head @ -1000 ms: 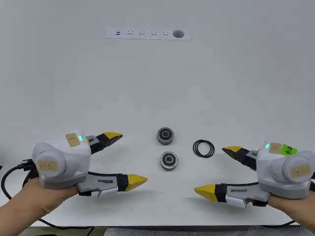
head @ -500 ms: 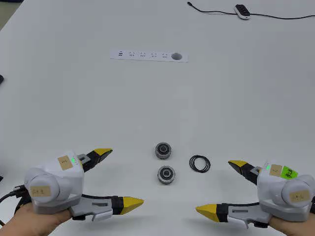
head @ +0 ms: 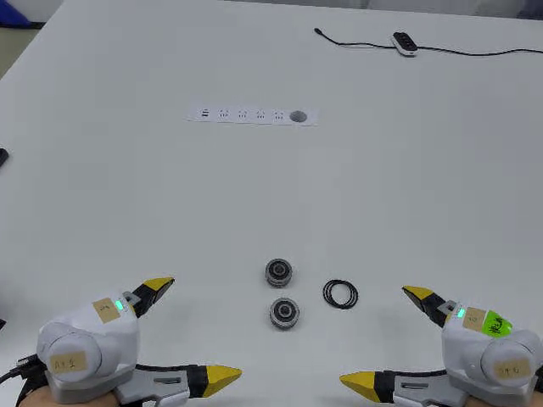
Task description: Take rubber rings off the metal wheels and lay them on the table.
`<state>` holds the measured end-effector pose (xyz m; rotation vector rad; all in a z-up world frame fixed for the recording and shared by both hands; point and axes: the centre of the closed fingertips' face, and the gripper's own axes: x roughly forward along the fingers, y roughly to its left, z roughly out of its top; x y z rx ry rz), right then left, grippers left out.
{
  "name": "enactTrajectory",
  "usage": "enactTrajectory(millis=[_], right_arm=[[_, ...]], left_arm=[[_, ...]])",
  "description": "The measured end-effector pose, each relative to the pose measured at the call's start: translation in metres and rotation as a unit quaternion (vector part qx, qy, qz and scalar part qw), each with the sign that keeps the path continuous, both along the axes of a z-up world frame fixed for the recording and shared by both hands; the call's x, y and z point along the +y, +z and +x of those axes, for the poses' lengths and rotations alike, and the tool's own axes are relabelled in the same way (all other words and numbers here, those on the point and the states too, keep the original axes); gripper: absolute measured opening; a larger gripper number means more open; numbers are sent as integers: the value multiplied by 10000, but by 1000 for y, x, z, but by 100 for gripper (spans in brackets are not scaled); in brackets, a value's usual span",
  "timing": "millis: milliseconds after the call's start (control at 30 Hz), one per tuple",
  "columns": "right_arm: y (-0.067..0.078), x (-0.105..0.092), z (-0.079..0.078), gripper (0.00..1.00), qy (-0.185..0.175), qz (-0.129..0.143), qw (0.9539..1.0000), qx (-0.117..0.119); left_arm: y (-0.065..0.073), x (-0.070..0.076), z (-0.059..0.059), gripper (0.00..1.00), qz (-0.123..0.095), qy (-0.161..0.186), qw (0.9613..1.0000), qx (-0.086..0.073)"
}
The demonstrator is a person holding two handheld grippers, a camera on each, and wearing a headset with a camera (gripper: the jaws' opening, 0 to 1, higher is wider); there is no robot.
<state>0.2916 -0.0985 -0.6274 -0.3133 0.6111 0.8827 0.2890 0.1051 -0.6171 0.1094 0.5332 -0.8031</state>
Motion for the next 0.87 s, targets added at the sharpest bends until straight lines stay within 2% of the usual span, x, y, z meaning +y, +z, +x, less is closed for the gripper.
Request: enactTrajectory(millis=[267,567,867], right_arm=[[2,-2,-3,99,-24,-33,10000,-44],[3,-3,-3,99,-79,-14,10000,-52],[-1,-3,-6,99,-97,6,9999,35]], left_arm=[[3,5,0,100,4,127,9999,-58],[2,10,-4,100,41,171,9998,-37],[2,11,-6,100,33,205,9998,7]])
